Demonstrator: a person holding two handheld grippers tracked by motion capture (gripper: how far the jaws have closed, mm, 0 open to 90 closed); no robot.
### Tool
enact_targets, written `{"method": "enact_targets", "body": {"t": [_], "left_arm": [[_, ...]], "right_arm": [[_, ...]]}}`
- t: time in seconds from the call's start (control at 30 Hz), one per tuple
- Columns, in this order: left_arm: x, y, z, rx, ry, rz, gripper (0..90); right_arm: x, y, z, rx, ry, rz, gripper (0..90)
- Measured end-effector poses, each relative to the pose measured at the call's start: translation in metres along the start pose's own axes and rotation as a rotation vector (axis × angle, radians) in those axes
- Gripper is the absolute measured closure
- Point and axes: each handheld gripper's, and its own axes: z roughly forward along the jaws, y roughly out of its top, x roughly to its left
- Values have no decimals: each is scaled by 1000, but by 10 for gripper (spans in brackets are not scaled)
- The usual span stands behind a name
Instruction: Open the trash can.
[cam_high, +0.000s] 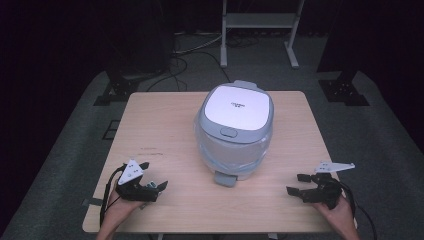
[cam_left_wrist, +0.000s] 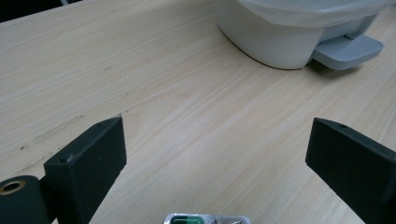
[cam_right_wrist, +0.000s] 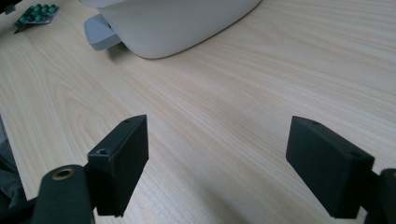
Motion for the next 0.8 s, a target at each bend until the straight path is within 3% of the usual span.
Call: {"method": "enact_targets", "body": {"t": [0.23,0.37,0.47,0.8], "left_arm": [[-3,1,4,4,-6,6,42],[-5,2,4,3,-10,8,42],[-5,1,5,2,-8,7,42],[-5,2,4,-7,-14,0,42]], "right_arm": [[0,2,-4,-19,4,-1,198],[3,7,-10,-60,13,-1,201],[8,15,-16,-91,29,-7,203],[20,43,-33,-117,36,-47,205]]}}
